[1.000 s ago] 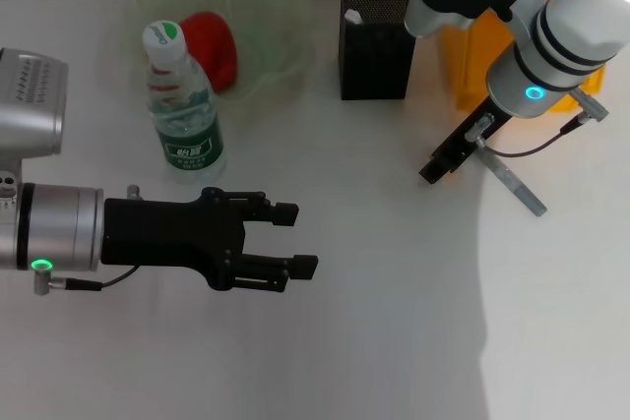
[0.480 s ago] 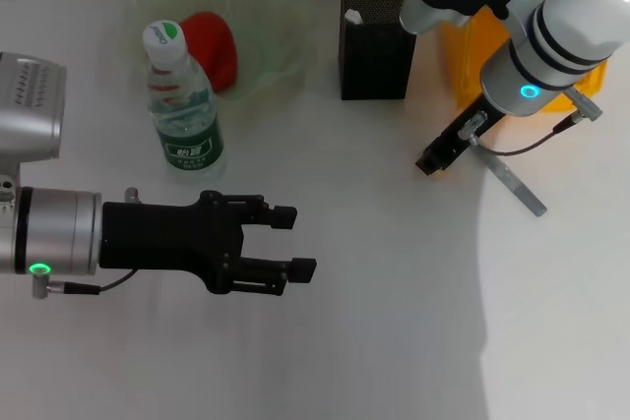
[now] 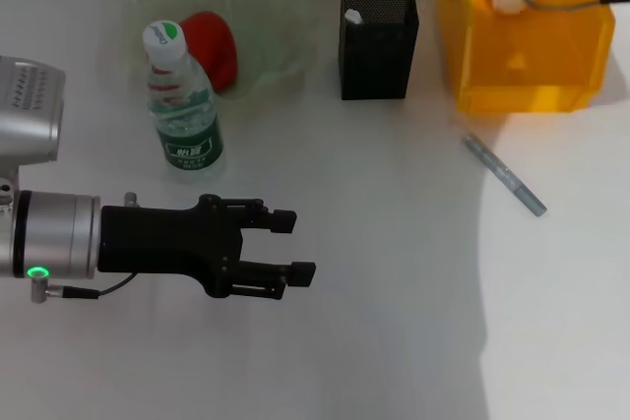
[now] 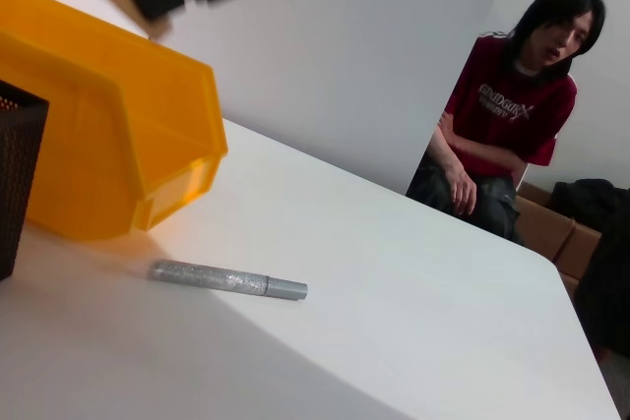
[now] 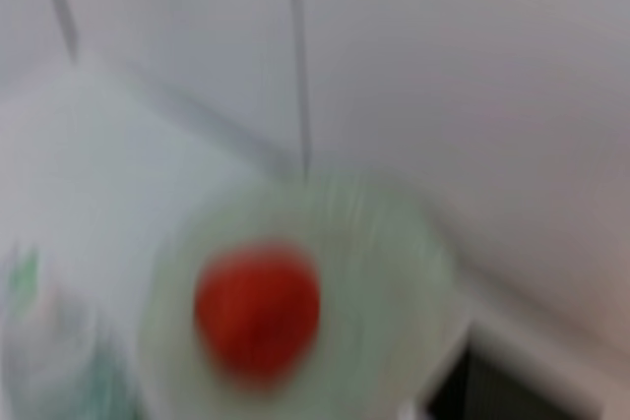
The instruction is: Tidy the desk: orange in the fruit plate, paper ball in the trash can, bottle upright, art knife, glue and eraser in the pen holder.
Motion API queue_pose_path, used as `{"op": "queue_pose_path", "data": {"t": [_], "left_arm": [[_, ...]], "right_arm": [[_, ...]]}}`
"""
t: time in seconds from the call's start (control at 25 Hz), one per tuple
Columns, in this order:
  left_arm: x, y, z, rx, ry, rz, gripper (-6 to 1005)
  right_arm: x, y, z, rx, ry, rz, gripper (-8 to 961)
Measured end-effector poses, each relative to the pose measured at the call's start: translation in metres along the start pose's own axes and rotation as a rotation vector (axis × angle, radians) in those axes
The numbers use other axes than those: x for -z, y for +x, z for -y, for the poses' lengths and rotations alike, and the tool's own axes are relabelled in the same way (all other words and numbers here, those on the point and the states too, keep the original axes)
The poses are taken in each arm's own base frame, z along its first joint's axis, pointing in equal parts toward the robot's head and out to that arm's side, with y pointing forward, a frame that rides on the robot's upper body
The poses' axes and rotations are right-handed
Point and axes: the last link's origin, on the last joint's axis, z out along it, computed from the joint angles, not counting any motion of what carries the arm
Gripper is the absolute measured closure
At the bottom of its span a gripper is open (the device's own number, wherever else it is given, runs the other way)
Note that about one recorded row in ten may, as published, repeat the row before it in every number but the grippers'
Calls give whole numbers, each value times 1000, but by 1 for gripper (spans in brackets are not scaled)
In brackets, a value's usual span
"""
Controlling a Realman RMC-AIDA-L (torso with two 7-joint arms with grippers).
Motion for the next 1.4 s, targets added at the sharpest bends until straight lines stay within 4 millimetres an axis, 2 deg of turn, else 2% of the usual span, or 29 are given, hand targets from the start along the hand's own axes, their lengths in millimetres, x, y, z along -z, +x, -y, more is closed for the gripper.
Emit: {"op": "queue_pose_path", "data": {"t": [0.12, 0.16, 0.24, 0.48, 0.56, 0.84, 1.04, 1.12, 1.16, 1.2, 1.32, 1.36, 1.4], "left_arm": [[-1, 0, -1, 0, -4, 2, 225], [-2, 0, -1, -3, -9, 4, 225], [-2, 1, -1, -5, -11, 5, 225], [-4, 3, -1, -12, -21, 10, 224], [-4, 3, -1, -15, -22, 11, 224], [-3, 5, -1, -21, -22, 13, 224], [-2, 8, -2, -24, -33, -5, 224], [-1, 8, -3, -27, -35, -12, 224], [-1, 9, -3, -29, -40, -15, 224], [-1, 9, -3, -29, -40, -15, 224], [0, 10, -4, -31, -46, -15, 224], [-1, 10, -4, -33, -48, -13, 224], [-1, 10, -4, -33, -48, -13, 224]], "right_arm": [[10, -15, 15, -124, -27, 260, 702], [0, -11, 27, -200, -61, 326, 703], [-4, -9, 30, -223, -72, 338, 703], [-51, 14, 46, -329, -110, 268, 703], [-63, 19, 47, -331, -95, 245, 669], [-63, 21, 47, -331, -94, 240, 548], [-44, 22, 45, -320, -148, 263, 455], [-27, 19, 42, -310, -178, 274, 413], [-4, 15, 40, -287, -203, 270, 392], [-4, 15, 40, -287, -203, 270, 371], [30, 10, 36, -214, -196, 175, 351], [42, 11, 33, -171, -138, 31, 351], [42, 11, 33, -171, -138, 31, 352]]}}
